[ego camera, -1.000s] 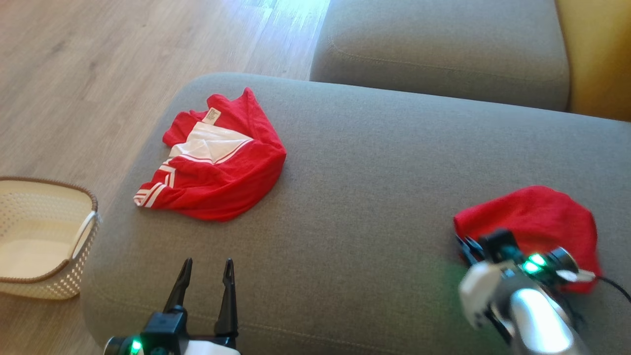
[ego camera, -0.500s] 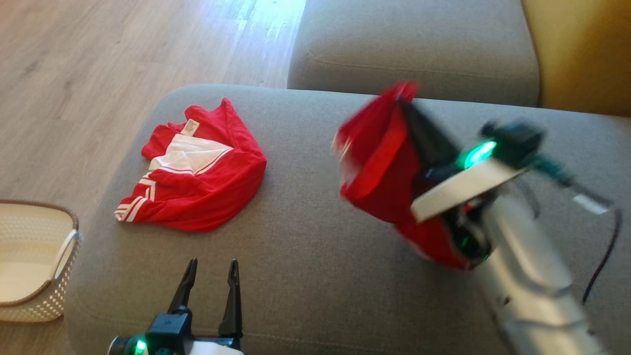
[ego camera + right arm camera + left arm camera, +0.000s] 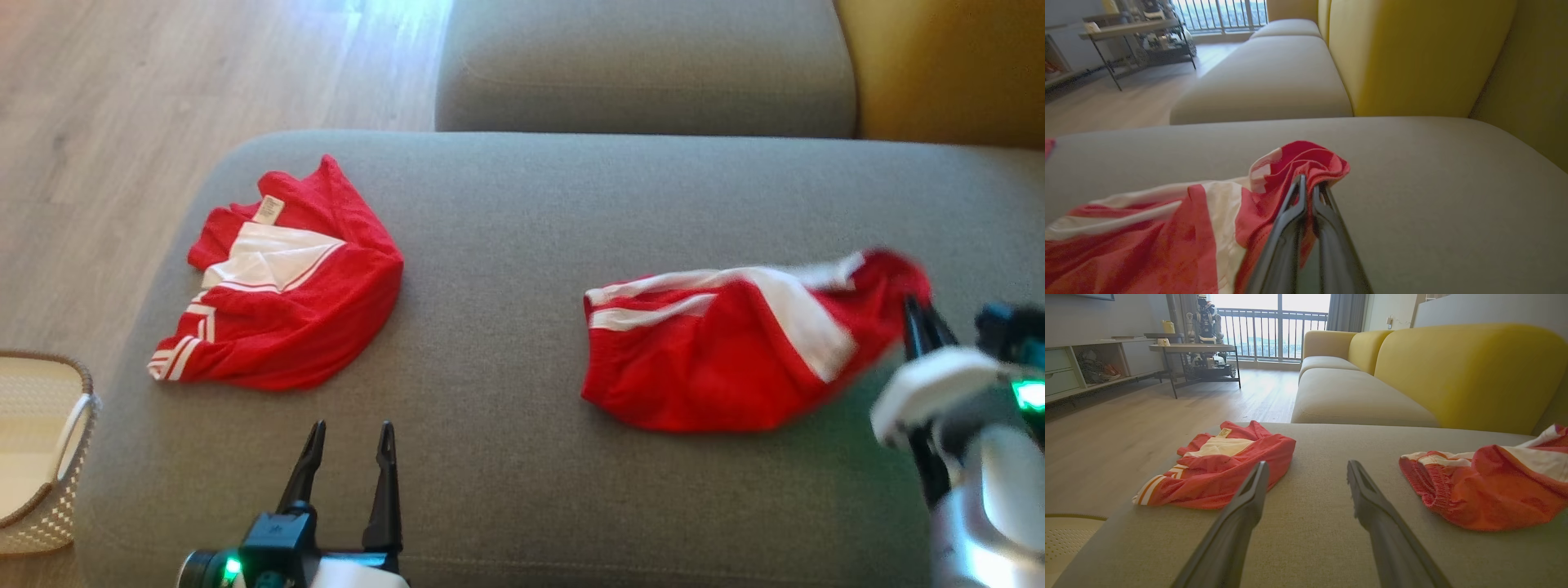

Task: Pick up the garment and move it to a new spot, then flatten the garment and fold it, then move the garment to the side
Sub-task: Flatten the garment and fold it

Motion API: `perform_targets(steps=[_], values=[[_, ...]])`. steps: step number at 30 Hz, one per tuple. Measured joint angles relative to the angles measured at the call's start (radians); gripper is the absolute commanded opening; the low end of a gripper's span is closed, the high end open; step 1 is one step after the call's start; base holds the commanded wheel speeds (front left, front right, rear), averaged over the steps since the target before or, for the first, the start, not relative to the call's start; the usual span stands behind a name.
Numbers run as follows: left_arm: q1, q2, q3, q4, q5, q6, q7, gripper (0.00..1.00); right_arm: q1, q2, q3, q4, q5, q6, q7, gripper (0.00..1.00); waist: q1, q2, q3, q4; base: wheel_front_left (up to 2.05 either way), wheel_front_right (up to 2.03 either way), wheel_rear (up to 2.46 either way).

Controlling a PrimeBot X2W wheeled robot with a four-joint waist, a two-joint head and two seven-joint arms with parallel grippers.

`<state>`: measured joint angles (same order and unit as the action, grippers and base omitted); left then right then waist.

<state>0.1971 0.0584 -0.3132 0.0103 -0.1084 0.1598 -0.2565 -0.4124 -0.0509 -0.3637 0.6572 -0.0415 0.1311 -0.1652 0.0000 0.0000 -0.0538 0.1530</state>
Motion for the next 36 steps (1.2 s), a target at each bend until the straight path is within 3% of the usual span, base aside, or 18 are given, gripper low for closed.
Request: perform_targets(steps=[2, 5, 11, 17, 24, 29, 32, 36], values=[[-0.006, 0.000, -0.004, 0.001, 0.000, -0.002, 0.000, 1.00, 0.026, 0.001, -0.091, 0.042, -0.121, 0.000, 0.035, 1.00, 0.0000, 0.0000, 0.010, -0.006, 0.00, 0.00, 0.00], [-0.020, 0.000, -0.017, 0.005, 0.000, -0.003, 0.000, 1.00, 0.033, 0.002, -0.178, 0.054, -0.217, 0.000, 0.039, 1.00, 0.0000, 0.0000, 0.022, -0.012, 0.00, 0.00, 0.00], [-0.067, 0.000, -0.054, 0.021, -0.018, -0.026, 0.000, 1.00, 0.031, 0.007, -0.195, -0.021, -0.382, 0.000, -0.004, 1.00, 0.0000, 0.0000, 0.037, -0.039, 0.00, 0.00, 0.00], [-0.202, -0.002, -0.102, 0.092, -0.094, -0.066, 0.000, 1.00, 0.060, 0.006, -0.049, -0.063, -0.258, 0.000, -0.015, 1.00, 0.0000, 0.0000, 0.054, -0.090, 0.00, 0.00, 0.00], [-0.397, -0.004, -0.186, 0.380, -0.394, -0.146, 0.043, 1.00, 0.124, 0.006, 0.125, -0.239, -0.102, 0.000, -0.070, 1.00, 0.0000, 0.0000, 0.093, -0.175, 0.00, 0.00, 0.00], [-0.579, -0.010, -0.230, 0.505, -0.555, -0.187, 0.091, 1.00, 0.144, 0.007, 0.161, -0.315, -0.070, 0.000, -0.077, 1.00, 0.0001, 0.0000, 0.134, -0.229, 0.00, 0.00, 0.00], [-0.645, -0.013, -0.267, 0.573, -0.629, -0.186, 0.142, 1.00, 0.149, 0.007, 0.164, -0.345, -0.070, 0.000, -0.077, 1.00, 0.0002, 0.0000, 0.159, -0.254, 0.00, 0.00, 0.00], [-0.692, -0.016, -0.308, 0.680, -0.640, -0.140, 0.205, 1.00, 0.176, 0.007, 0.164, -0.384, -0.063, 0.000, -0.076, 1.00, 0.0002, 0.0000, 0.186, -0.286, 0.00, 0.00, 0.00]])
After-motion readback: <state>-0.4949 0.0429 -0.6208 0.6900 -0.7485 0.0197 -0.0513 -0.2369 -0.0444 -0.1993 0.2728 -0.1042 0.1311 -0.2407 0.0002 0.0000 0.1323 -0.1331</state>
